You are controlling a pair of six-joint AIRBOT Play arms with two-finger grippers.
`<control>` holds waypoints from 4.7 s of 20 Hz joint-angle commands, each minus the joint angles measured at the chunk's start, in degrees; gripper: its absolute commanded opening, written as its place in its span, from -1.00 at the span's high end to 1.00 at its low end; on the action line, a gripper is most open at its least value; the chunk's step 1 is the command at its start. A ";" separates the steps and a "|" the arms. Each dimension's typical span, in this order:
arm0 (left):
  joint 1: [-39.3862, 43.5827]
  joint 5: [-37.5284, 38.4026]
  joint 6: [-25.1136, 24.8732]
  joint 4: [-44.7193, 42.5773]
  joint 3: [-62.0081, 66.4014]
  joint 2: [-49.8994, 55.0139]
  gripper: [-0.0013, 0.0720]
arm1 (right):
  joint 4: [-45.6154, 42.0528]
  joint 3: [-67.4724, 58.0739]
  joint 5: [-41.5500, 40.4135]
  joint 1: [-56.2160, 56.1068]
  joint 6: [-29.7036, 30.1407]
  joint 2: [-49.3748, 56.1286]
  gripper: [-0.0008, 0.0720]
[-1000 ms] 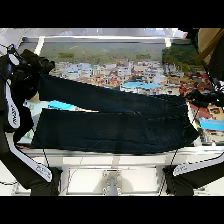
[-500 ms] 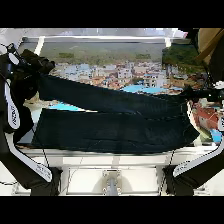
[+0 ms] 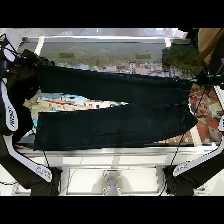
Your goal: Fold the clothes and pants, and hang the long-sleeved shirts on hangers.
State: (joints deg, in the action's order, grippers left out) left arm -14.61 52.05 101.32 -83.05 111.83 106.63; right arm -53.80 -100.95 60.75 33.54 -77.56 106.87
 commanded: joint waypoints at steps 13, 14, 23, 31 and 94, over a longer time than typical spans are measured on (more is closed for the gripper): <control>-0.92 30.64 4.09 -23.45 -4.48 -11.74 -0.93 | -6.10 -9.38 14.51 2.71 1.36 -5.09 -0.39; -0.92 32.63 4.13 -26.38 -9.05 -15.72 -0.93 | -7.89 -8.35 18.75 4.15 2.99 -7.34 -0.39; -19.34 19.54 9.75 -8.79 -80.56 -71.58 -0.79 | -4.26 27.34 24.76 19.23 12.33 -30.86 -0.39; -56.33 27.23 -23.56 17.51 -85.22 -62.64 -0.77 | 0.17 28.22 26.34 19.28 11.63 -35.15 -0.39; -45.72 26.64 -33.18 21.57 -61.66 -51.87 0.93 | -7.04 53.13 20.61 29.62 13.84 -52.04 0.87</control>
State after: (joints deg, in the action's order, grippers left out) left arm -60.31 73.71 68.14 -57.28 45.56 56.38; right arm -53.49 -44.29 70.54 58.08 -63.70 62.46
